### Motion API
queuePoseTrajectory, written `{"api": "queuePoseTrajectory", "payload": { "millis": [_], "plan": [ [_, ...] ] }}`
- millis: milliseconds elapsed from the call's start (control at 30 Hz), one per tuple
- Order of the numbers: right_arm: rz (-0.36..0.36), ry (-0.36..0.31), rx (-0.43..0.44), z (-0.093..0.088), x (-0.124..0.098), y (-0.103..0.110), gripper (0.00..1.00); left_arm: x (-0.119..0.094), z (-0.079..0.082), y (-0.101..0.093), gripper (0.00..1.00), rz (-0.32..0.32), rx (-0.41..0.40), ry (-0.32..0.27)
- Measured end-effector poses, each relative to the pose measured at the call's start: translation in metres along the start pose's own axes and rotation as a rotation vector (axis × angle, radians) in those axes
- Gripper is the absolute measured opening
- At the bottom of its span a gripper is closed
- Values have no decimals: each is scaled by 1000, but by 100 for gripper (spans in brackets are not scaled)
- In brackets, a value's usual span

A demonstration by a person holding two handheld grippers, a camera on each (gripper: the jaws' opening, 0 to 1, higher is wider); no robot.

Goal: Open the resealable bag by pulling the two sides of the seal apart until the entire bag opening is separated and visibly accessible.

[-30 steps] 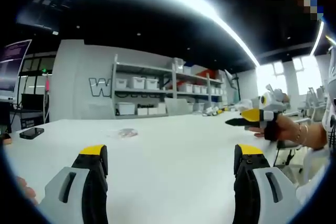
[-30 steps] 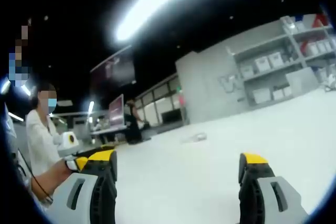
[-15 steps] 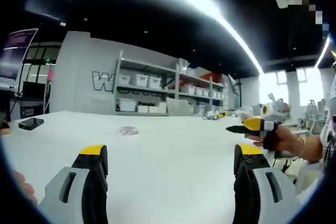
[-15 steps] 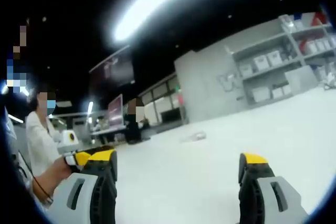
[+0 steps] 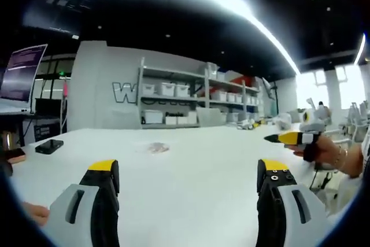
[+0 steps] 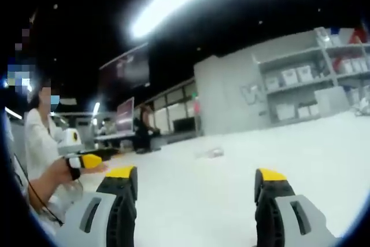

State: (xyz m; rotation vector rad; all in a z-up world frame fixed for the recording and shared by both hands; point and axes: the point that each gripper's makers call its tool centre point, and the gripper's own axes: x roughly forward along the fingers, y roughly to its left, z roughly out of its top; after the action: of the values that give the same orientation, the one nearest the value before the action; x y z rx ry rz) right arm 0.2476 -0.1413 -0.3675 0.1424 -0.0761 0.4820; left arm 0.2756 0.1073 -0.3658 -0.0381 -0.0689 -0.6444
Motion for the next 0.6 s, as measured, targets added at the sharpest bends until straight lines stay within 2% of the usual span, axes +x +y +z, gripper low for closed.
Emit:
{"api": "queuePoseTrajectory", "payload": {
  "millis": [167,400,600],
  "plan": [
    [-6,12,-100,13,6,4,74,3,1,2,99,15,47,24],
    [-20,-2,-139,27,14,3,59,3,0,6,98,22,49,35],
    [-32,23,-176,23,19,3,59,2,-4,11,98,33,54,57]
  ]
}}
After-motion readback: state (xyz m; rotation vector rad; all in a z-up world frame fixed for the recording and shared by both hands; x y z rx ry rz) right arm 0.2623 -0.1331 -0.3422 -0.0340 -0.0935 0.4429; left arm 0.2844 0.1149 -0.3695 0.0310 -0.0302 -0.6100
